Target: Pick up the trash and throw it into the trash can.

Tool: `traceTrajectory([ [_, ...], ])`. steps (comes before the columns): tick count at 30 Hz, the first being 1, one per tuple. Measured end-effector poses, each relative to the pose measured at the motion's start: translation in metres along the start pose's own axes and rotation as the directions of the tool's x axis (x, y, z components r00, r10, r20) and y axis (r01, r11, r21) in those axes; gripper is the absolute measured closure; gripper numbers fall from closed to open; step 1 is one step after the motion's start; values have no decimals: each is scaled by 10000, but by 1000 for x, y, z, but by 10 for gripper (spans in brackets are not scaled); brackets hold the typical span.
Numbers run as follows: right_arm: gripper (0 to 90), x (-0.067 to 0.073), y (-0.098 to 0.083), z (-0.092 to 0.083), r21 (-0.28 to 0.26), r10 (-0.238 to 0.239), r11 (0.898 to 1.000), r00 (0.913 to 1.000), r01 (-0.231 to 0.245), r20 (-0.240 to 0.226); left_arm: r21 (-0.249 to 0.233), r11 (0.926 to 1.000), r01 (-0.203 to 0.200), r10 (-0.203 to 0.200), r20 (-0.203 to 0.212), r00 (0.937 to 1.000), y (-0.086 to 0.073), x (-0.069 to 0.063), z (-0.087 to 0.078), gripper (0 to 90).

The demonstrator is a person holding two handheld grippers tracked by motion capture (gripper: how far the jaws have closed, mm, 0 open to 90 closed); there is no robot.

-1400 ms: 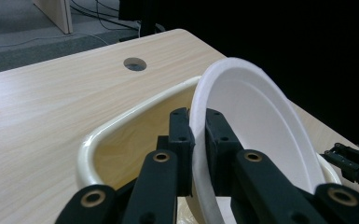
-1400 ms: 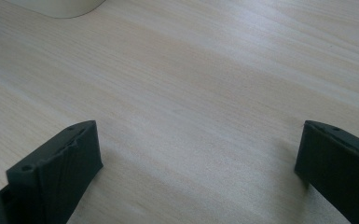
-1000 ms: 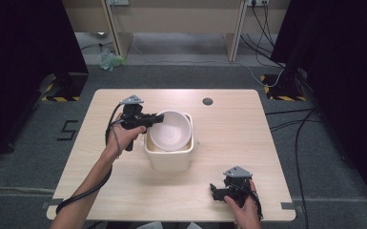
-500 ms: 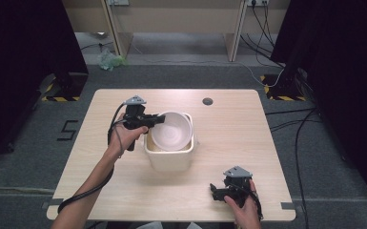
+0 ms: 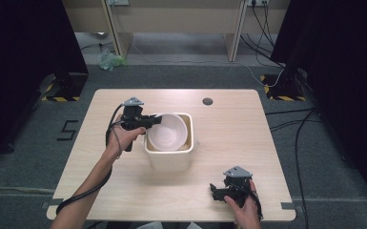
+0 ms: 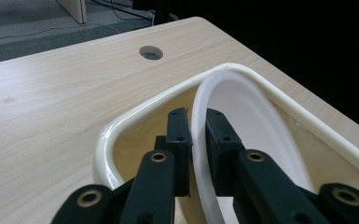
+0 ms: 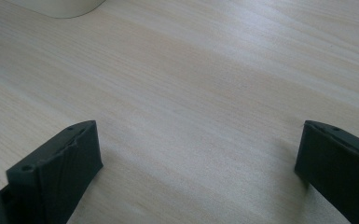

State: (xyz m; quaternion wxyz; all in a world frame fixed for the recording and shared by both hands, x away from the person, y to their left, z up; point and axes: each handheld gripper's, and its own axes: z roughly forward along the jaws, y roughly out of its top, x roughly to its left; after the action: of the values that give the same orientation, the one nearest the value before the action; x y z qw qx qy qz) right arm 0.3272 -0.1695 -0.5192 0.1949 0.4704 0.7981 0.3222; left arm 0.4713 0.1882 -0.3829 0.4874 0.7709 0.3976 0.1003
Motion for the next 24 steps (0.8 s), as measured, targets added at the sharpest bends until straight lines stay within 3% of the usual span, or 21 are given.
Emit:
traceTrajectory([
  [9, 4, 0, 0, 0, 3, -12, 10000, 10000, 12, -3, -193, 9993, 312, -311, 75, 9995, 1, 0, -6, 522],
  [24, 4, 0, 0, 0, 5, -9, 10000, 10000, 9, -7, -275, 9975, 656, -661, -184, 9976, -6, 6, -25, 354],
])
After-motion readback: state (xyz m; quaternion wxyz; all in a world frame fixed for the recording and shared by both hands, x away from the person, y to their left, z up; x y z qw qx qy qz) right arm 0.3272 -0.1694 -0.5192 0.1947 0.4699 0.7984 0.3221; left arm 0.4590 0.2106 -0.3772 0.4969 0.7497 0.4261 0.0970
